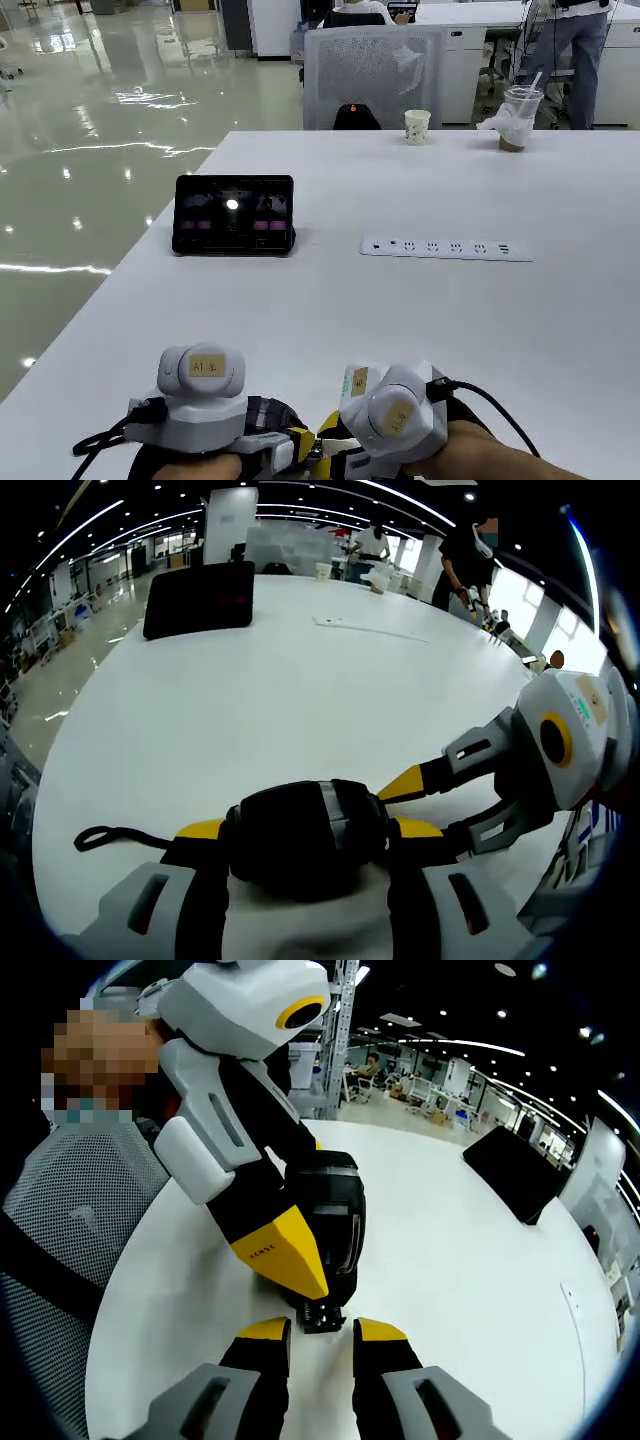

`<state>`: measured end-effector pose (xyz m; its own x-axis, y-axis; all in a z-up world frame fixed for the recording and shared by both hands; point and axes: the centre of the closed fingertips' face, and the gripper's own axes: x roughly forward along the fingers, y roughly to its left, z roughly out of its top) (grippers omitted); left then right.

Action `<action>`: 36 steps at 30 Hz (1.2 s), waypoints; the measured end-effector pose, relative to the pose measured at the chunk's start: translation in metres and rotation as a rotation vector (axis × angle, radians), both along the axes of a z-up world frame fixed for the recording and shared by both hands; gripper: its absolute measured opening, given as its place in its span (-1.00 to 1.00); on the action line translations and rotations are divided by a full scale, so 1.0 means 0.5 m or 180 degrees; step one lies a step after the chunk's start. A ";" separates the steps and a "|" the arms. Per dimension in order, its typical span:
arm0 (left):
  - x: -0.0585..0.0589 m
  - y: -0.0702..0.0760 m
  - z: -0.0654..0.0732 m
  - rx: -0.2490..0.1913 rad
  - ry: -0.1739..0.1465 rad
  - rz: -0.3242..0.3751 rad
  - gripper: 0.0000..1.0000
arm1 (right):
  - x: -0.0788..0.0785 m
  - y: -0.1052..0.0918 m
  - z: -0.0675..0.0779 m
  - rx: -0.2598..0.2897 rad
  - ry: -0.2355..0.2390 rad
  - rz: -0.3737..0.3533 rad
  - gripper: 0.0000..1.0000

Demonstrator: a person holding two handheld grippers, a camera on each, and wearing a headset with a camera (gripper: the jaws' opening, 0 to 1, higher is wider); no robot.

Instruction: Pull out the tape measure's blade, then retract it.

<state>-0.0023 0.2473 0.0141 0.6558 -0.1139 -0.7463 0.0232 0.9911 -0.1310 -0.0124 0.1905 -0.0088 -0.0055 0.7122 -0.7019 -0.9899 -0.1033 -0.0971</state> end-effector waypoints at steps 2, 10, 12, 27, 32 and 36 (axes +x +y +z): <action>-0.002 -0.001 0.003 -0.0011 -0.0012 -0.0010 0.20 | 0.001 -0.008 0.003 0.0004 0.0004 -0.0042 -0.55; -0.014 -0.009 0.011 0.0010 -0.0046 -0.0120 0.29 | -0.005 -0.052 0.007 -0.0073 -0.0012 -0.0146 -0.43; -0.020 -0.009 0.013 0.0020 -0.0053 -0.0155 0.31 | -0.005 -0.064 0.011 -0.0063 0.0005 -0.0208 -0.40; -0.058 -0.024 0.036 -0.0010 -0.0264 -0.0450 0.36 | -0.017 -0.146 0.029 -0.0013 0.0073 -0.0597 -0.17; -0.071 -0.032 0.040 0.0026 -0.0347 -0.0605 0.41 | -0.020 -0.171 0.037 0.0040 0.0112 -0.0776 -0.09; -0.077 -0.034 0.047 0.0026 -0.0418 -0.0677 0.47 | -0.021 -0.190 0.042 0.0075 0.0123 -0.0891 0.01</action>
